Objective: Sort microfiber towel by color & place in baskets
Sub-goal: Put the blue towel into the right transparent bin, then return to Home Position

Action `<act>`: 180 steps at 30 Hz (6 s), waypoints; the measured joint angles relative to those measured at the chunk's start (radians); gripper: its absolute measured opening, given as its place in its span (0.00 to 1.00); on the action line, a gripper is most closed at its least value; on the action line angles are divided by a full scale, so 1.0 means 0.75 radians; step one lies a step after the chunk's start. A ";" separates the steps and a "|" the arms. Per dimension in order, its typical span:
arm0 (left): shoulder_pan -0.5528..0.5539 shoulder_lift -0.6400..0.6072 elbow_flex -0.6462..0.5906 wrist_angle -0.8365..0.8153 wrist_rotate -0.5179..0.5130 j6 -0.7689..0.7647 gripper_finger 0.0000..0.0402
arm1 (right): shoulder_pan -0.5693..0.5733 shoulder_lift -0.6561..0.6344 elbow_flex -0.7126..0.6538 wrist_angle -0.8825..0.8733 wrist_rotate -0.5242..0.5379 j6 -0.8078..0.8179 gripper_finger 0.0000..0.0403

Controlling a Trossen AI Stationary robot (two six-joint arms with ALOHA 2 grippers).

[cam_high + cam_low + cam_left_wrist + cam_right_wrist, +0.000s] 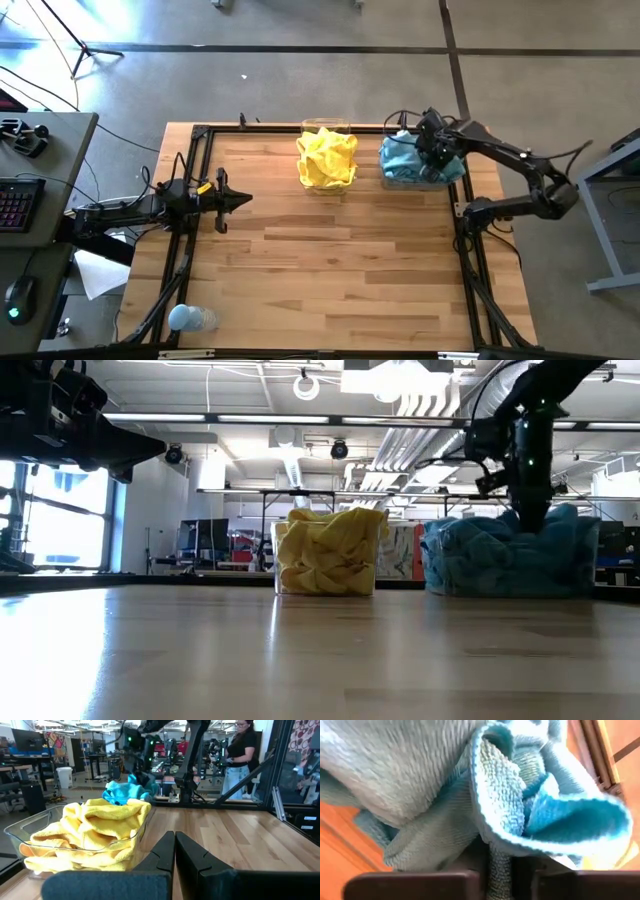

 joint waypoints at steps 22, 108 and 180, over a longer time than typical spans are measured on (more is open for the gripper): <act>0.000 0.000 0.000 0.000 0.000 0.000 0.00 | -0.003 -0.032 0.535 -0.521 0.054 0.601 0.48; 0.000 0.000 0.000 0.000 0.001 0.000 0.00 | 0.068 0.379 0.079 0.360 -0.148 0.814 0.00; 0.000 0.000 0.000 0.000 0.000 0.000 0.00 | 1.351 -0.473 -1.000 1.484 -0.317 0.745 0.00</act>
